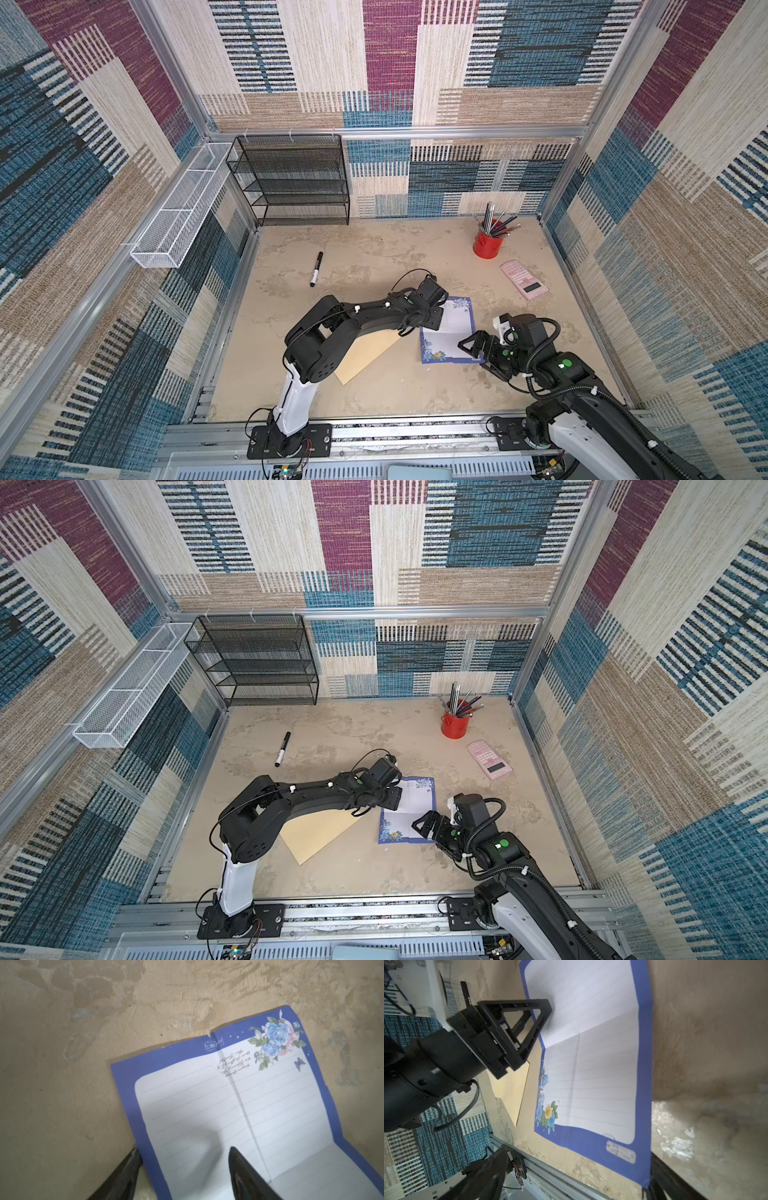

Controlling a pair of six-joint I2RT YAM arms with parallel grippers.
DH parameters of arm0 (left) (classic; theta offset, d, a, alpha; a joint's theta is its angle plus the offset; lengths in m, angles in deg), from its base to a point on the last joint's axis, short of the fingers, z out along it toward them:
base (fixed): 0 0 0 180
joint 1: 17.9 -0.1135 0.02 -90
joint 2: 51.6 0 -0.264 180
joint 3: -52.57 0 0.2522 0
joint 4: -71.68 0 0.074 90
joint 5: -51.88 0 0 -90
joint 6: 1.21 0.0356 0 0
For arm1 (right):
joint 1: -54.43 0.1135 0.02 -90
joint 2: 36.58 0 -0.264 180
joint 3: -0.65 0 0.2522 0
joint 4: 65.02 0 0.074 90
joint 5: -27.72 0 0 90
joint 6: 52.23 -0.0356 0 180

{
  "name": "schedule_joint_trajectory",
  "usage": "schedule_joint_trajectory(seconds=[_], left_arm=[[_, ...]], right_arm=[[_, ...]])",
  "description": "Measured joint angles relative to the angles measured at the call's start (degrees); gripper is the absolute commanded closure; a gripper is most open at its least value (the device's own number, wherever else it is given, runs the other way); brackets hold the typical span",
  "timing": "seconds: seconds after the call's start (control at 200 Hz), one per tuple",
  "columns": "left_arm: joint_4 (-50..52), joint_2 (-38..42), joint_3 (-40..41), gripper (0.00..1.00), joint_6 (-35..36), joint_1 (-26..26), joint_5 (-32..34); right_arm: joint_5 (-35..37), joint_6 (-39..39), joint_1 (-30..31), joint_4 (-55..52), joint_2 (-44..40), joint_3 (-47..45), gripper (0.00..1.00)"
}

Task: Fold the letter paper in half and place it into the envelope
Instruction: Fold the letter paper at the center of the board.

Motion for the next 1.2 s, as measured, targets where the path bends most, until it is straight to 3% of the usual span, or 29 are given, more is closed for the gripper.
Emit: schedule_joint_trajectory(seconds=[0.386,0.611,0.932,1.072,1.202], left_arm=[[-1.53,0.79,1.51,0.33,-0.04,-0.57,-2.38],[-7.50,2.99,5.70,0.33,-1.88,-4.09,-12.04],[-2.86,5.53,4.55,0.31,-2.32,-7.04,-20.15],[-0.55,8.50,-0.33,0.30,-1.57,-10.23,-20.06],[4.37,4.63,-10.51,0.31,1.86,-10.08,-17.16]], right_arm=[[3.58,2.23,0.00,3.69,2.38,5.01,0.00],[5.05,1.55,0.00,8.94,4.28,3.93,0.00],[6.56,1.55,0.00,11.82,4.66,4.46,0.00],[8.68,1.62,-0.46,8.98,3.82,4.31,0.01],[9.14,3.80,-5.68,5.05,5.42,3.19,0.04]])
